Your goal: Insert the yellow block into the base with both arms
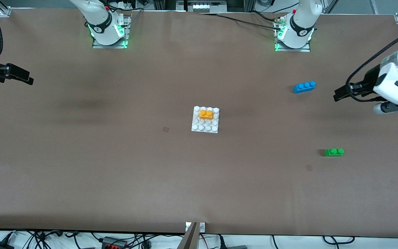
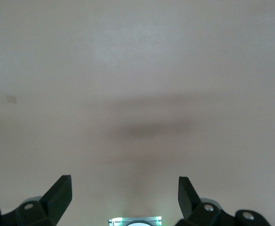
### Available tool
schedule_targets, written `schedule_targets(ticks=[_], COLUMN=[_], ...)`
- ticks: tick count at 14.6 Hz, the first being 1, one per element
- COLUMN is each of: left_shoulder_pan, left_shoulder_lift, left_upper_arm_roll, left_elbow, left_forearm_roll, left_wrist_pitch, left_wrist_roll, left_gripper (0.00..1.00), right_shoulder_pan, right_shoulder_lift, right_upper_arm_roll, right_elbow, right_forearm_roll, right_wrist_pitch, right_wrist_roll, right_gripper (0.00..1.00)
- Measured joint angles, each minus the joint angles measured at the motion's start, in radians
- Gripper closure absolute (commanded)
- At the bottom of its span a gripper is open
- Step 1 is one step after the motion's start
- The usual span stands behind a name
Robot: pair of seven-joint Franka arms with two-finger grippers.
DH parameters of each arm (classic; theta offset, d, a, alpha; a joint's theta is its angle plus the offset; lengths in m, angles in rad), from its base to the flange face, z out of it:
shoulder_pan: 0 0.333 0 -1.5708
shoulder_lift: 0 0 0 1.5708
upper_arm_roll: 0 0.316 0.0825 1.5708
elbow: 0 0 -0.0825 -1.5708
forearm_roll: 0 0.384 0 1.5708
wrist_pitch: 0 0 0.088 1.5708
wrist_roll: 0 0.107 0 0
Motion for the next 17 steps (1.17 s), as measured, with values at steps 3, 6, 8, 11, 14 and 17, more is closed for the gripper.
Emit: schedule_targets(ticks=[3,6,8,11,14,17], left_shoulder_pan=[-0.006,-0.014,-0.014,-0.014,-0.014,-0.014], left_shoulder_lift=[-0.002,-0.002,-0.002,-0.002,-0.002,-0.002], left_upper_arm_roll=[0.000,0.000,0.001,0.001,0.002,0.004], left_elbow=[0.007,0.024,0.028,0.029,0.029,0.029], left_forearm_roll=[0.000,0.008,0.015,0.015,0.016,0.016], left_wrist_pitch=[-0.015,-0.050,-0.057,-0.058,-0.059,-0.059], left_wrist_roll=[-0.003,-0.003,-0.003,-0.003,-0.003,-0.003], left_gripper=[0.00,0.00,0.00,0.00,0.00,0.00], right_shoulder_pan=[0.000,0.000,0.000,0.000,0.000,0.000], right_shoulder_lift=[0.000,0.000,0.000,0.000,0.000,0.000], right_upper_arm_roll=[0.000,0.000,0.000,0.000,0.000,0.000], right_elbow=[0.000,0.000,0.000,0.000,0.000,0.000], right_forearm_roll=[0.000,0.000,0.000,0.000,0.000,0.000], right_wrist_pitch=[0.000,0.000,0.000,0.000,0.000,0.000], right_wrist_roll=[0.000,0.000,0.000,0.000,0.000,0.000], right_gripper=[0.00,0.00,0.00,0.00,0.00,0.00])
